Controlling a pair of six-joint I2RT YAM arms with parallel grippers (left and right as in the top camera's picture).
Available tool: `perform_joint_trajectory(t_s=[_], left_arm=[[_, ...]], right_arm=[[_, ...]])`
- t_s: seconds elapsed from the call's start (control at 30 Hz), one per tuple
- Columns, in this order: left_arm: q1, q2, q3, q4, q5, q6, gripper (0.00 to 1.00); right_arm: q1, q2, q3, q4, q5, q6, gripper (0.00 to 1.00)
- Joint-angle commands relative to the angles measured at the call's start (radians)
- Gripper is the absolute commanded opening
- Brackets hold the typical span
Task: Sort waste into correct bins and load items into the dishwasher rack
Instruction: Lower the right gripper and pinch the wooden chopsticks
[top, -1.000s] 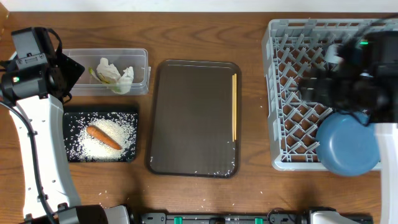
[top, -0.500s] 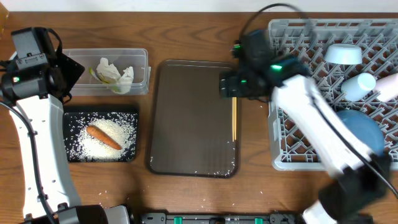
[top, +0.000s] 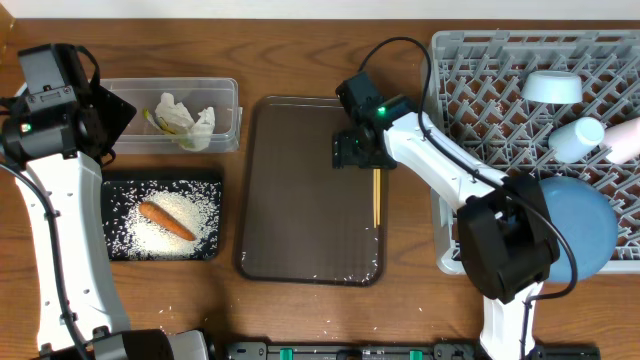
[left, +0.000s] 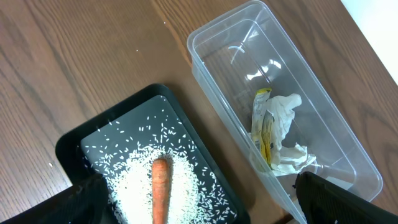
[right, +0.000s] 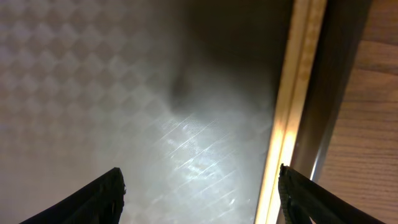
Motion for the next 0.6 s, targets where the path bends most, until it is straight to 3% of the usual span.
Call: perform_joint_trajectory(t_s=[0.0, 0.57], left_arm=[[0.004, 0.005, 0.007, -0.002, -0.006, -0.001, 0.98], [0.004, 0.005, 0.007, -0.002, -0.006, -0.001, 0.98]], right_arm=[[0.005, 0.035, 0.002, 0.007, 0.070, 0.047, 0.77], [0.010, 0.069, 0.002, 0.043, 0.117, 0.080, 0.76]])
